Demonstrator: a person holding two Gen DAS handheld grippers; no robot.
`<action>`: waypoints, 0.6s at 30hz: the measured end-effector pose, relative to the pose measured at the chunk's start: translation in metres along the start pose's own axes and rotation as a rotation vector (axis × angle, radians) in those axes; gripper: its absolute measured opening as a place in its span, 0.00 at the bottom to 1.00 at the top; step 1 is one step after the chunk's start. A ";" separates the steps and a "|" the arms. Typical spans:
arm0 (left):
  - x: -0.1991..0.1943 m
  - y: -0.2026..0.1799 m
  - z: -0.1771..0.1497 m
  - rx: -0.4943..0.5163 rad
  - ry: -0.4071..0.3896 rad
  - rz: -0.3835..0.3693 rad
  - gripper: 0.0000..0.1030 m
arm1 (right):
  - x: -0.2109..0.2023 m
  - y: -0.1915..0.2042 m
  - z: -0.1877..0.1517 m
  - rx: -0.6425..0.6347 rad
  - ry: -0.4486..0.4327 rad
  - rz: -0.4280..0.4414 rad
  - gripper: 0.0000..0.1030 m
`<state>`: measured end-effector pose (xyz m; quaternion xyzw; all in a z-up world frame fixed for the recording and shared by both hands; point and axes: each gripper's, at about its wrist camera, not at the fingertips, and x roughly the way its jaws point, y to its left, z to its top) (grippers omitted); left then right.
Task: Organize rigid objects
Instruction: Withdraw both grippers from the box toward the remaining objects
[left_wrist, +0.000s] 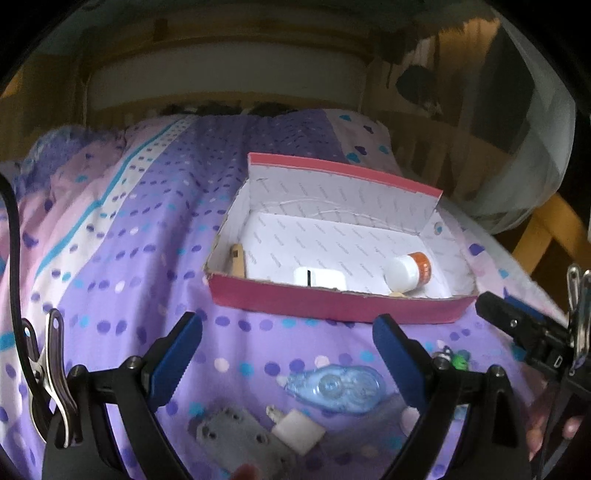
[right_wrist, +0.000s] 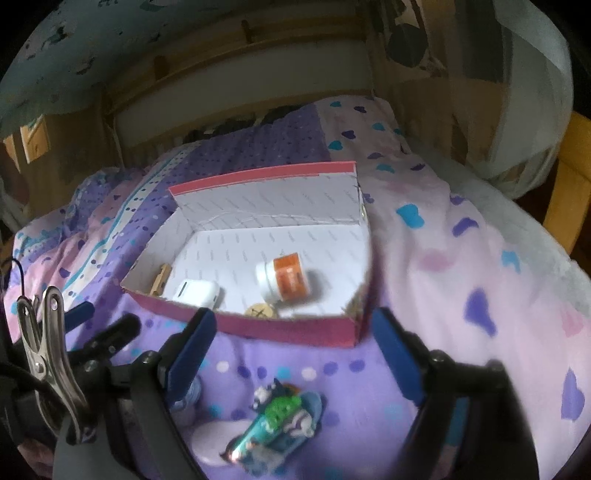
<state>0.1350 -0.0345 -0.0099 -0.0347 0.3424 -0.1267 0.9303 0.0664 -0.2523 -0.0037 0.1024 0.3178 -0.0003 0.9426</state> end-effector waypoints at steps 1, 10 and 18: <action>-0.002 0.003 -0.001 -0.015 0.006 -0.006 0.93 | -0.003 -0.004 -0.001 0.020 0.003 0.006 0.86; -0.006 0.011 -0.019 -0.067 0.133 -0.090 0.93 | -0.009 -0.033 -0.015 0.174 0.109 0.052 0.86; -0.019 0.010 -0.034 -0.083 0.214 -0.186 0.93 | -0.010 -0.023 -0.027 0.119 0.203 0.052 0.82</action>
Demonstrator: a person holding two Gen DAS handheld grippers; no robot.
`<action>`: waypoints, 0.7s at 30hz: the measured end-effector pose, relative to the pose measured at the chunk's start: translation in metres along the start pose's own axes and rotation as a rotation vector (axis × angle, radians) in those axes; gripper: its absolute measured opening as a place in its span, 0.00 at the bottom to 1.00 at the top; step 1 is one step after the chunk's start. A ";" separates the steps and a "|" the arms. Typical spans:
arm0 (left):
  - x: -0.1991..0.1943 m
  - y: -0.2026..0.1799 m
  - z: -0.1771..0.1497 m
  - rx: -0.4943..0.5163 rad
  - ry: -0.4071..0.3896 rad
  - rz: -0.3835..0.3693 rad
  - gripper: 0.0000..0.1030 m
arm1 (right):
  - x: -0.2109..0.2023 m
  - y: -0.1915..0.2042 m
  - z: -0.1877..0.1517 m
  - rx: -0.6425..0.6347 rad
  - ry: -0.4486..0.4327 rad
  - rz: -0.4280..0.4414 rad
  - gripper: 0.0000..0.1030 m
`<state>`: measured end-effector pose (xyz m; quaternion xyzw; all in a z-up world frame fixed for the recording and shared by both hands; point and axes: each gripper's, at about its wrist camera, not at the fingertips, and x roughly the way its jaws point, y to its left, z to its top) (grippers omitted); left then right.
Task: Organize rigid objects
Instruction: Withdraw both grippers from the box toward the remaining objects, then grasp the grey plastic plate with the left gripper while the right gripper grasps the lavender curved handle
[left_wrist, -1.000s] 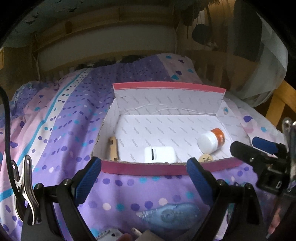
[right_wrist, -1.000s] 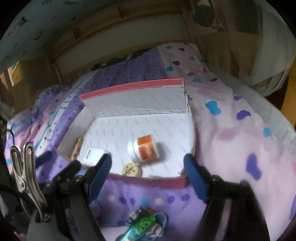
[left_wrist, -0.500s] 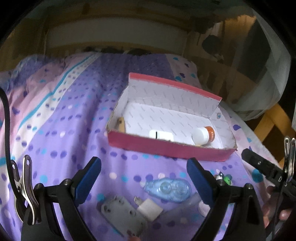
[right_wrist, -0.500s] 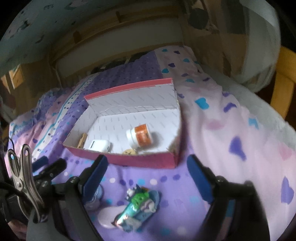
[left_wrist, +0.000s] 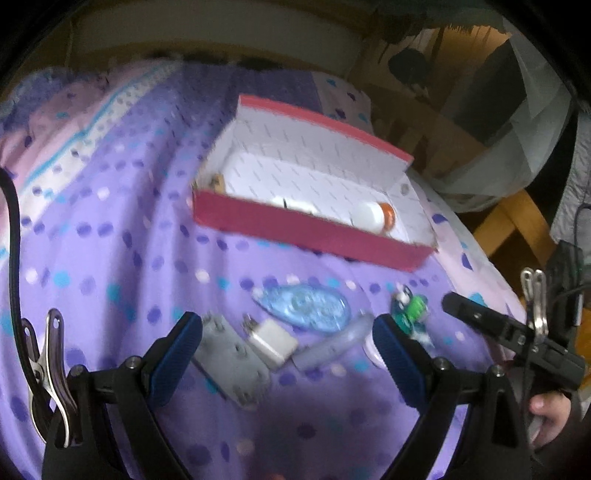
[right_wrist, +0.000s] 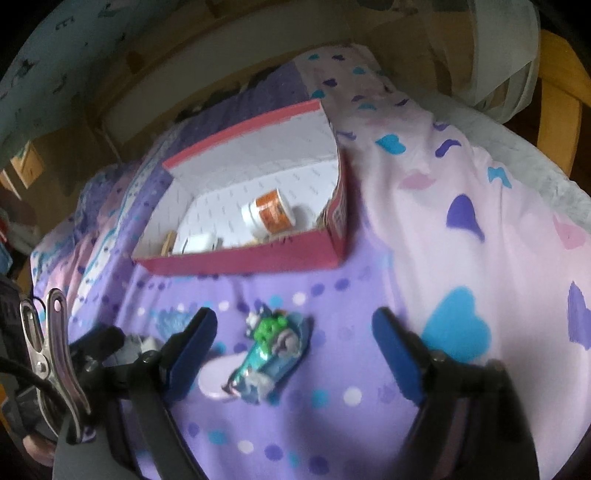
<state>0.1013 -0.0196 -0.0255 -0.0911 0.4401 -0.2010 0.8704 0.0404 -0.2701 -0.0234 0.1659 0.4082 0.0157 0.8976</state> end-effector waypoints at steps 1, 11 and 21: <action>0.003 0.001 -0.002 -0.008 0.040 -0.022 0.93 | 0.000 -0.001 -0.002 0.003 0.016 0.004 0.80; -0.017 0.002 -0.050 -0.008 0.203 -0.104 0.76 | 0.000 -0.010 -0.007 0.054 0.083 0.066 0.49; -0.062 0.008 -0.053 0.025 0.057 -0.032 0.62 | 0.004 0.013 0.011 -0.118 0.116 0.080 0.44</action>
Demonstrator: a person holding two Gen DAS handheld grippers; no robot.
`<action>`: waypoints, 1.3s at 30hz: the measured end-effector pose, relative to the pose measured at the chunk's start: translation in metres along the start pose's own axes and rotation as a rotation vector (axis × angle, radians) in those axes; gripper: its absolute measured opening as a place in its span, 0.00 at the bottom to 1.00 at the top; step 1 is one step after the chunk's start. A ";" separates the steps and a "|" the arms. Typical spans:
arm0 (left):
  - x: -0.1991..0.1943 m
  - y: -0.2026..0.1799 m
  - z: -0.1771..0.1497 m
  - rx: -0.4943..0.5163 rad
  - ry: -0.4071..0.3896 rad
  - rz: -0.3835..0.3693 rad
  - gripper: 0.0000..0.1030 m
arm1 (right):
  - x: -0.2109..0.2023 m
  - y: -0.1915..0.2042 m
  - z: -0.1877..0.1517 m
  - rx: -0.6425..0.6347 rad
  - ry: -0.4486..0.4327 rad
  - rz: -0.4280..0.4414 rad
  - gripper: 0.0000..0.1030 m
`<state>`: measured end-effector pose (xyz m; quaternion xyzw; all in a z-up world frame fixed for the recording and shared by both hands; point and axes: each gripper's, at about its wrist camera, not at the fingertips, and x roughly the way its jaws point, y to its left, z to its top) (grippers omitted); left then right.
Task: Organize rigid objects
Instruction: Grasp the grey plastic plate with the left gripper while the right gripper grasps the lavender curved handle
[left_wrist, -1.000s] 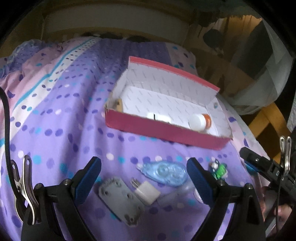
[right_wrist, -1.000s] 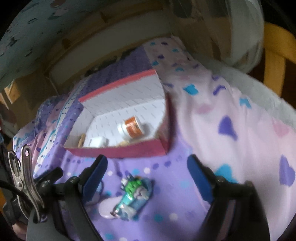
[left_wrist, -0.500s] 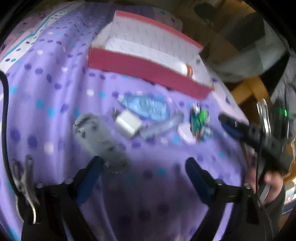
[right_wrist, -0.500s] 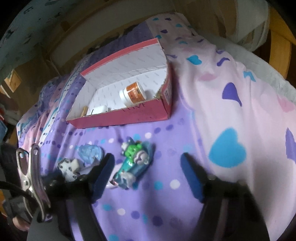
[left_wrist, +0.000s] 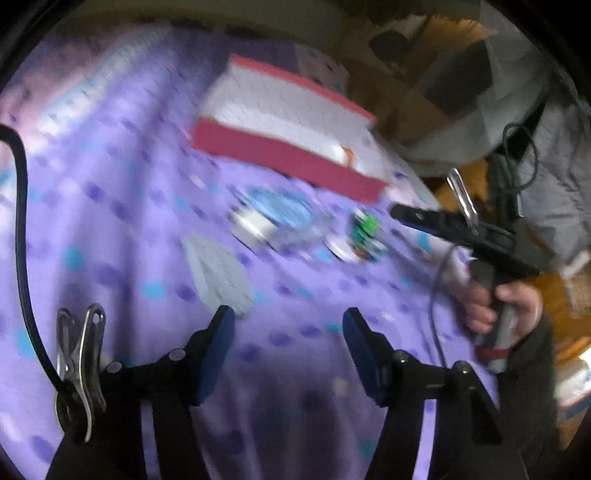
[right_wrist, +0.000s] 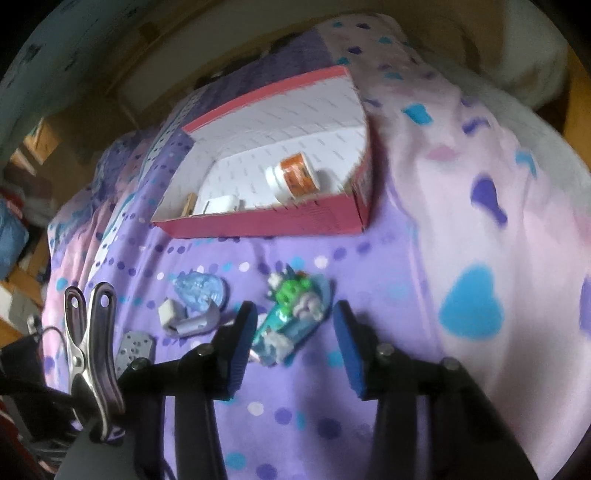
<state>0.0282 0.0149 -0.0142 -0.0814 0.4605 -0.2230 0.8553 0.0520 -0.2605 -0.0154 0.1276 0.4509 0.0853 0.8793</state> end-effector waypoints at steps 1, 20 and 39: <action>-0.004 -0.005 0.004 0.063 -0.035 0.073 0.62 | 0.003 0.006 0.007 -0.062 0.014 -0.011 0.44; 0.081 -0.012 0.027 0.238 0.283 0.322 0.44 | 0.014 0.028 0.021 -0.313 -0.010 -0.024 0.44; 0.069 0.024 0.040 -0.016 0.190 0.270 0.40 | 0.069 0.111 -0.011 -0.537 0.131 -0.010 0.87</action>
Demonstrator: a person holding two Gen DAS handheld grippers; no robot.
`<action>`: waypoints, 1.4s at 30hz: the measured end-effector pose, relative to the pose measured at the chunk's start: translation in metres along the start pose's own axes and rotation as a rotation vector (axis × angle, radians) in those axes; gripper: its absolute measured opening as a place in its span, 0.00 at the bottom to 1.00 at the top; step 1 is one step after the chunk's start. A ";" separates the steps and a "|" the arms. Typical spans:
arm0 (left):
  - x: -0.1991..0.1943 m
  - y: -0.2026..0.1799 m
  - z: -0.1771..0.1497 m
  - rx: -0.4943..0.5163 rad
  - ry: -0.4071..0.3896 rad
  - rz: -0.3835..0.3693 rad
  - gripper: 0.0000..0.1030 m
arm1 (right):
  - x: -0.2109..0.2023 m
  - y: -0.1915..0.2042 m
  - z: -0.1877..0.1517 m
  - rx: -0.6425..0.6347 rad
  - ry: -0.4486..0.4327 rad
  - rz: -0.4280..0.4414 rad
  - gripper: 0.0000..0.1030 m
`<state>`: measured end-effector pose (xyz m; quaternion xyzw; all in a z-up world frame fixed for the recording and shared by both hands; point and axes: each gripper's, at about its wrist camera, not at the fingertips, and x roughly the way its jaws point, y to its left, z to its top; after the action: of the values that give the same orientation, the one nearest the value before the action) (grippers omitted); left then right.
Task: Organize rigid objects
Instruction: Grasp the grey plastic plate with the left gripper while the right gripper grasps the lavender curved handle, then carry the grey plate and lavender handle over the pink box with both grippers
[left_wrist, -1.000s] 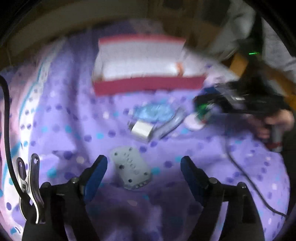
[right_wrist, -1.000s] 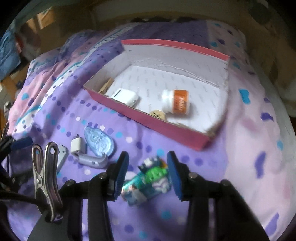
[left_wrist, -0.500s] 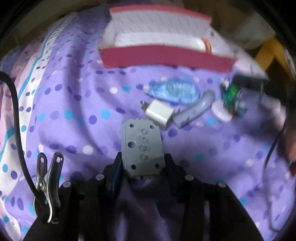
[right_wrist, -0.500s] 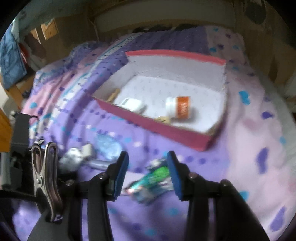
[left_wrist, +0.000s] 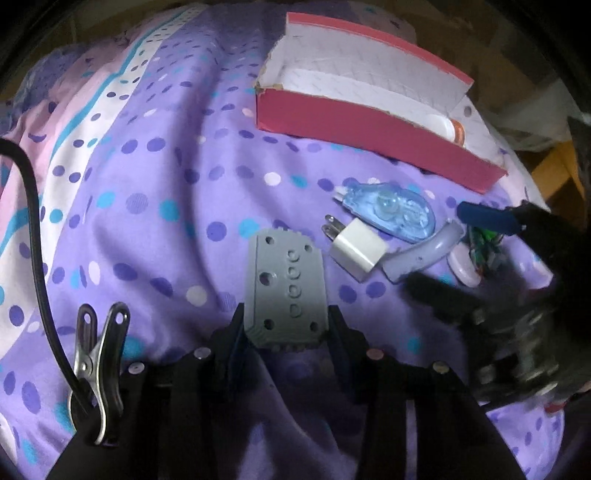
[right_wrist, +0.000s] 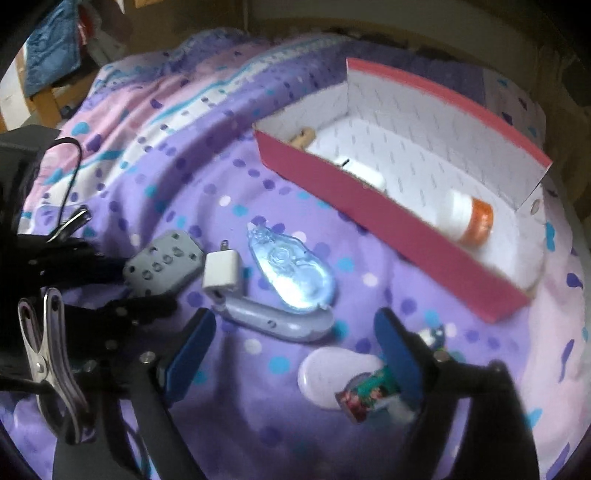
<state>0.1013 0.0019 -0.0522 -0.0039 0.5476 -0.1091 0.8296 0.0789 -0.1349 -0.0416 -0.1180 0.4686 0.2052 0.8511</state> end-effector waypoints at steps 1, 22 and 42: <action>-0.001 0.001 0.000 -0.001 -0.005 0.015 0.40 | 0.003 0.005 0.001 -0.019 0.002 -0.009 0.87; -0.030 -0.026 -0.013 0.126 -0.183 0.096 0.34 | -0.027 -0.021 -0.015 0.156 -0.103 0.029 0.71; -0.087 -0.013 -0.023 0.115 -0.450 -0.108 0.07 | -0.074 -0.048 -0.016 0.263 -0.358 0.015 0.71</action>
<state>0.0455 0.0083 0.0187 -0.0101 0.3407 -0.1808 0.9226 0.0536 -0.2020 0.0128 0.0358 0.3338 0.1663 0.9272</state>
